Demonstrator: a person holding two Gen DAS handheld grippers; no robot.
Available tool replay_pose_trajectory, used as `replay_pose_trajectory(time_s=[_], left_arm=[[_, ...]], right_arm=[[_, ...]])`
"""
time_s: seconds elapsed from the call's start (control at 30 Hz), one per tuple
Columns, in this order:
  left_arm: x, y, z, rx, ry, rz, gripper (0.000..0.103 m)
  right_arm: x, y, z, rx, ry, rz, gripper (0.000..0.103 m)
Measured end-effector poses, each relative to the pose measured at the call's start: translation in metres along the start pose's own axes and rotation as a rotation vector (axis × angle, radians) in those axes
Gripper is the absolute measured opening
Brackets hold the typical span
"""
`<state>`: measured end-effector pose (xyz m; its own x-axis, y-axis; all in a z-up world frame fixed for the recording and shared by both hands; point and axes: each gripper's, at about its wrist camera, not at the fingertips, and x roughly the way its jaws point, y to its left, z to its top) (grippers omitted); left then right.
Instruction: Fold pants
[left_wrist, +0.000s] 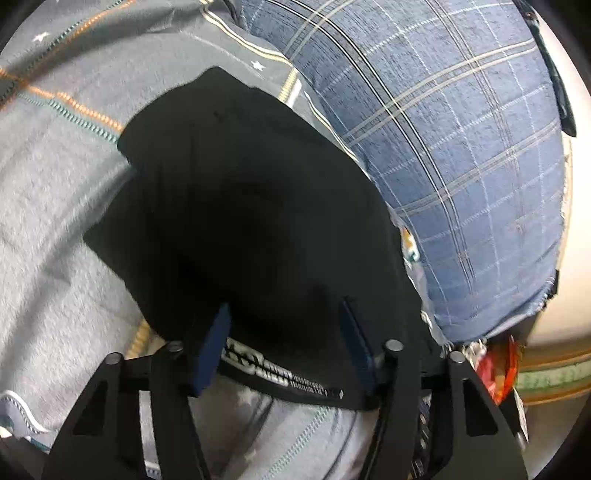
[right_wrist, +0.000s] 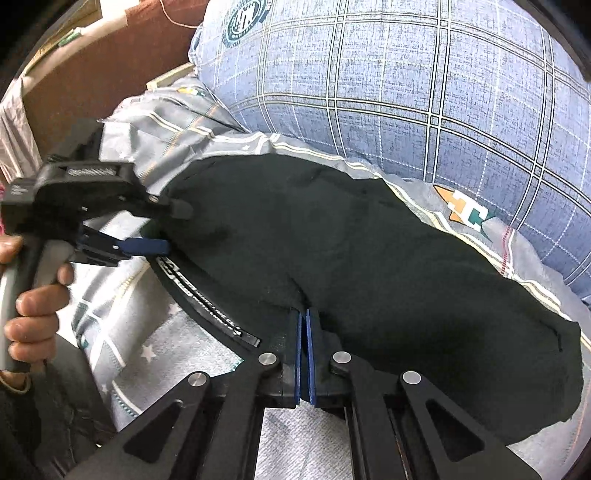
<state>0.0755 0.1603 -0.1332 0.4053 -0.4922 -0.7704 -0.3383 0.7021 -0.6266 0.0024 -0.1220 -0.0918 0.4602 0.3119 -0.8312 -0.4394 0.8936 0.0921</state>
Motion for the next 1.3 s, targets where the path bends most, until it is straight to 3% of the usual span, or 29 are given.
replay_pose_trajectory(time_s=[0.03,0.1,0.13,0.2,0.43,0.5,0.63,0.73,0.83,0.87,0.9,0.93,0.97,1.13,1.17,1.23,1.3], left_arm=[[0.005,0.003,0.004,-0.022,0.007,0.001,0.055],[0.006,0.012,0.009,-0.073,-0.009,0.009,0.03],[0.006,0.015,0.011,-0.085,-0.015,0.009,0.027],[0.002,0.018,0.013,-0.098,-0.028,-0.004,0.011],[-0.045,0.007,-0.014,-0.019,-0.141,-0.06,0.006],[-0.053,0.006,-0.02,0.008,-0.163,-0.041,0.006],[-0.024,0.025,-0.021,-0.034,-0.105,0.048,0.006],[-0.014,0.036,-0.023,-0.058,-0.082,0.049,0.007],[-0.031,0.028,-0.031,0.004,-0.127,0.063,0.027],[-0.037,0.028,-0.035,0.019,-0.15,0.077,0.042],[-0.041,0.027,-0.039,0.03,-0.168,0.092,0.053],[-0.047,0.024,-0.045,0.057,-0.197,0.114,0.053],[-0.05,0.019,-0.048,0.084,-0.215,0.138,0.053],[-0.064,-0.015,-0.087,0.3,-0.317,0.189,0.054],[-0.062,-0.03,-0.1,0.375,-0.332,0.186,0.059],[-0.057,-0.059,-0.121,0.501,-0.34,0.176,0.067],[-0.047,-0.092,-0.145,0.64,-0.324,0.15,0.079]], right_arm=[[-0.002,-0.001,0.0,0.001,-0.004,0.006,0.001],[-0.006,-0.001,0.001,0.002,-0.007,0.014,0.001],[-0.007,-0.001,0.001,0.001,-0.008,0.016,0.001],[-0.007,0.0,0.001,0.004,-0.004,-0.002,0.001],[-0.006,0.008,-0.003,-0.05,0.032,-0.031,0.001],[-0.016,0.009,-0.005,-0.067,0.029,-0.014,0.001],[-0.008,0.012,-0.008,-0.076,0.069,0.0,0.001],[0.019,0.011,-0.018,-0.078,0.14,-0.019,0.002],[0.01,0.008,-0.016,-0.05,0.115,0.013,0.009],[-0.003,0.007,-0.015,-0.04,0.086,0.037,0.01],[-0.015,0.004,-0.015,-0.027,0.058,0.058,0.022],[-0.024,0.001,-0.016,-0.014,0.035,0.074,0.039],[-0.036,-0.004,-0.016,0.003,0.005,0.085,0.047],[-0.102,-0.064,-0.018,0.212,-0.159,0.147,0.055],[-0.113,-0.082,-0.018,0.274,-0.198,0.152,0.059],[-0.137,-0.127,-0.023,0.438,-0.288,0.167,0.078],[-0.156,-0.172,-0.037,0.604,-0.363,0.177,0.079]])
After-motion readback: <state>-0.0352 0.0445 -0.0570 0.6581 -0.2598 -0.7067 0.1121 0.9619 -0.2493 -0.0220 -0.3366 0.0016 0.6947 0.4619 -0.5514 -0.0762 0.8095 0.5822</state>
